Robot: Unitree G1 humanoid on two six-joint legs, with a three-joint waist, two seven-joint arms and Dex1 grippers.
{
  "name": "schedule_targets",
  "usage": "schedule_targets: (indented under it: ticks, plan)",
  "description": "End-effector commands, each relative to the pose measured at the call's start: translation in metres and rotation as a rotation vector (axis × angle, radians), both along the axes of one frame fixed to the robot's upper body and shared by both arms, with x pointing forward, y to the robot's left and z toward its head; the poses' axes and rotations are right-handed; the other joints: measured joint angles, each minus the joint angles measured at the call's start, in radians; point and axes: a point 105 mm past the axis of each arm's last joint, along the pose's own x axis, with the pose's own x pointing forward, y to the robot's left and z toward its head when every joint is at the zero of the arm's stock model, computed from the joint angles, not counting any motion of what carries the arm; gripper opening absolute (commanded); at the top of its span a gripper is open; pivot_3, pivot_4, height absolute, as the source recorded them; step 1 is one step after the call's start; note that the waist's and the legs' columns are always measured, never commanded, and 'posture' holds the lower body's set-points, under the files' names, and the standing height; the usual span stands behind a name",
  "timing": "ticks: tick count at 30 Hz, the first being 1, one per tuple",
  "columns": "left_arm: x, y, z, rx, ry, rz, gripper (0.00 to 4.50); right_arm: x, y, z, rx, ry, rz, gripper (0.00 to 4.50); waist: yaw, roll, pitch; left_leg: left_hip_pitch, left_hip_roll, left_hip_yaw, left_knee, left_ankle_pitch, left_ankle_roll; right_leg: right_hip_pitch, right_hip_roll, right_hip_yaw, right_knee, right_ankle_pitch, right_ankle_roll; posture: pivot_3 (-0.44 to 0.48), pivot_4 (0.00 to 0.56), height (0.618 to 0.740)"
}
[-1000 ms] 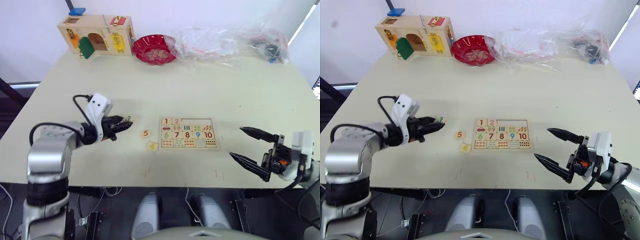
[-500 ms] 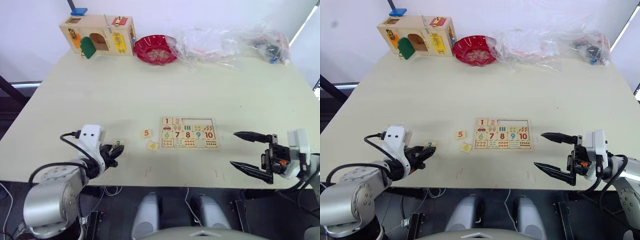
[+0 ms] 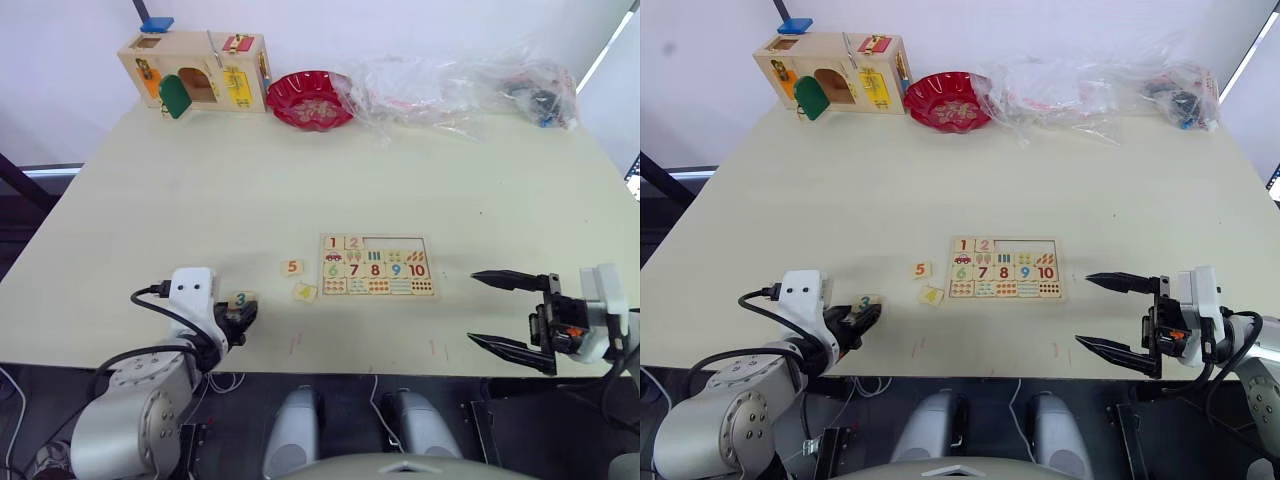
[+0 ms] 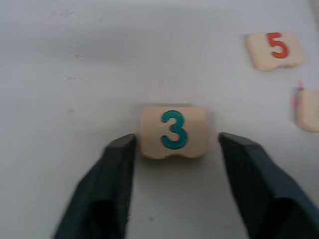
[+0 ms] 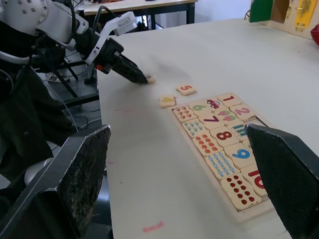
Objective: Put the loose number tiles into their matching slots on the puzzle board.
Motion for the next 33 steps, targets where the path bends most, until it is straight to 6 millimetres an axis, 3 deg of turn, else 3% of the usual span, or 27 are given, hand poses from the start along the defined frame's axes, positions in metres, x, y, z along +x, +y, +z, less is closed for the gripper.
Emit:
schedule_targets:
  ticks: [1,4,9,11,13,16,18,22,28,33]
  plan:
    - [-0.005,-0.006,0.015,-0.056,-0.064,-0.094,4.22,-0.002,0.001,0.005,0.012,-0.014,0.029,4.5,0.0,0.0,0.0,0.0,0.0,0.0,0.0,0.0,0.0,0.0,0.0,0.0,0.0,0.0,0.0,0.0,0.15,0.74]
    - [-0.012,-0.001,0.029,-0.044,-0.078,-0.219,4.22,-0.001,0.003,0.005,0.022,-0.012,0.036,4.5,-0.001,0.0,0.0,0.0,0.0,0.0,0.0,0.0,0.0,0.0,0.0,-0.001,0.0,0.0,0.0,0.0,0.15,0.74]
    - [-0.042,0.01,0.048,-0.01,-0.045,-0.477,4.22,-0.001,0.007,0.008,0.043,-0.001,0.057,4.5,-0.01,0.001,0.0,0.0,0.001,0.001,-0.001,0.0,0.0,-0.001,0.0,0.0,0.0,-0.001,-0.001,0.0,0.15,0.74]
    - [-0.043,0.019,0.064,-0.044,-0.15,-0.652,4.22,-0.002,0.009,0.011,0.056,0.002,0.064,4.5,-0.005,0.001,0.0,0.0,0.001,0.001,-0.001,0.0,0.0,-0.001,-0.001,0.0,-0.001,-0.001,-0.001,0.0,0.15,0.74]
    - [-0.044,0.038,0.062,0.011,-0.117,-0.79,4.22,-0.003,0.011,0.013,0.06,-0.001,0.068,4.5,0.002,0.002,0.0,0.0,0.001,0.001,-0.001,0.0,0.0,-0.001,-0.002,-0.001,-0.001,-0.001,-0.001,0.0,0.15,0.74]
    - [-0.036,0.064,0.058,0.048,-0.073,-0.931,4.22,-0.004,0.015,0.015,0.064,-0.008,0.073,4.5,0.005,0.006,-0.001,0.0,0.002,0.0,-0.001,0.0,-0.001,-0.004,-0.004,-0.003,-0.002,-0.001,-0.002,0.0,0.15,0.74]
    - [-0.027,0.071,0.061,0.033,-0.075,-1.02,4.22,-0.006,0.017,0.017,0.067,-0.011,0.075,4.5,0.007,0.009,-0.001,-0.001,0.001,0.002,-0.002,0.0,-0.001,-0.004,-0.008,-0.003,-0.002,-0.002,-0.002,0.0,0.15,0.74]
    - [-0.006,0.067,0.055,0.088,-0.04,-1.22,4.22,-0.011,0.02,0.018,0.064,-0.012,0.071,4.5,0.005,0.008,0.0,-0.003,0.001,0.003,-0.002,0.0,0.0,-0.004,-0.011,-0.005,-0.005,-0.001,-0.002,0.0,0.15,0.74]
    - [0.028,0.059,0.037,0.167,-0.008,-1.322,4.22,-0.015,0.018,0.017,0.039,-0.012,0.057,4.5,0.002,0.007,0.0,-0.004,0.0,0.006,-0.002,0.0,0.0,-0.004,-0.009,-0.005,-0.005,-0.001,-0.001,0.0,0.15,0.74]
    - [0.039,0.06,0.025,0.192,0.011,-1.355,4.22,-0.017,0.017,0.015,0.022,-0.014,0.046,4.5,-0.002,0.007,0.0,-0.002,0.002,0.01,-0.002,0.0,0.0,-0.004,-0.002,-0.003,-0.002,-0.001,-0.001,0.0,0.15,0.74]
